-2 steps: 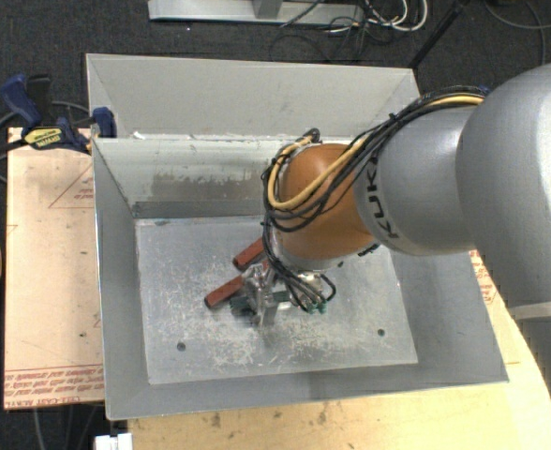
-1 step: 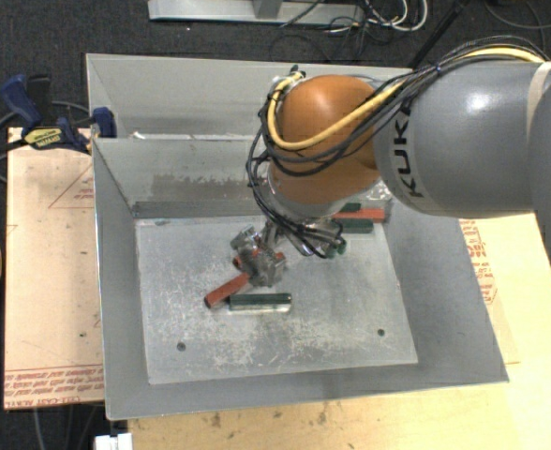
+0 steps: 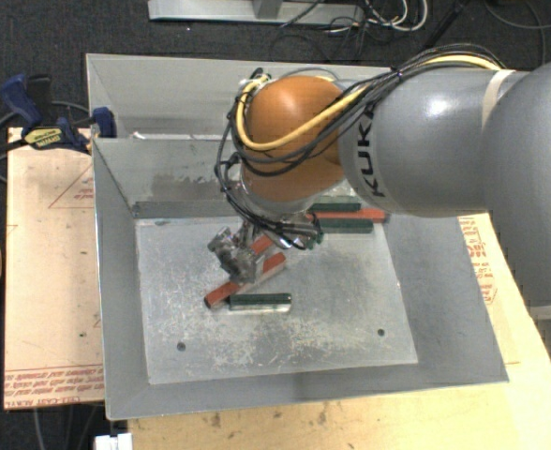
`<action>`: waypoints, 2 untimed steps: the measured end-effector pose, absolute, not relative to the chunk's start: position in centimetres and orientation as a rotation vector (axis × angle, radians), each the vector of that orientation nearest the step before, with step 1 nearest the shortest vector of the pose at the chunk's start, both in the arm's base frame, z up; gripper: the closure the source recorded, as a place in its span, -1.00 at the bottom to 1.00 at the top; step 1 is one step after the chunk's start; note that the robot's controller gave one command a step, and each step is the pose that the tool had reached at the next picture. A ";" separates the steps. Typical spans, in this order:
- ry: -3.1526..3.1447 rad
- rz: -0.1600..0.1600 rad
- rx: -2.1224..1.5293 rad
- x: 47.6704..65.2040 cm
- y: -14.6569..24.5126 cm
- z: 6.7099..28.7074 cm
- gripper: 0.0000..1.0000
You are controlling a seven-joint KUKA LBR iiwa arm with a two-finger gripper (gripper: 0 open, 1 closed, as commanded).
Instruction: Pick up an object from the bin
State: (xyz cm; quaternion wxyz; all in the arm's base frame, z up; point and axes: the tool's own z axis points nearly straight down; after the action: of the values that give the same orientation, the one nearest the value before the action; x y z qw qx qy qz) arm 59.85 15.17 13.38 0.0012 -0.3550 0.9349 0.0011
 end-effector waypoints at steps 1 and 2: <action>2.930 -0.002 -1.100 59.9 13.8 21.7 1.00; 2.937 0.003 -1.105 59.7 13.9 21.2 -1.00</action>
Offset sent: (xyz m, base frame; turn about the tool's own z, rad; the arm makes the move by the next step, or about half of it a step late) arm -0.0020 -0.0135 0.0779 0.0028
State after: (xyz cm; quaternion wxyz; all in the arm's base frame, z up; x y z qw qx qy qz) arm 59.71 13.90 21.18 0.0017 -0.3522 0.9359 0.0009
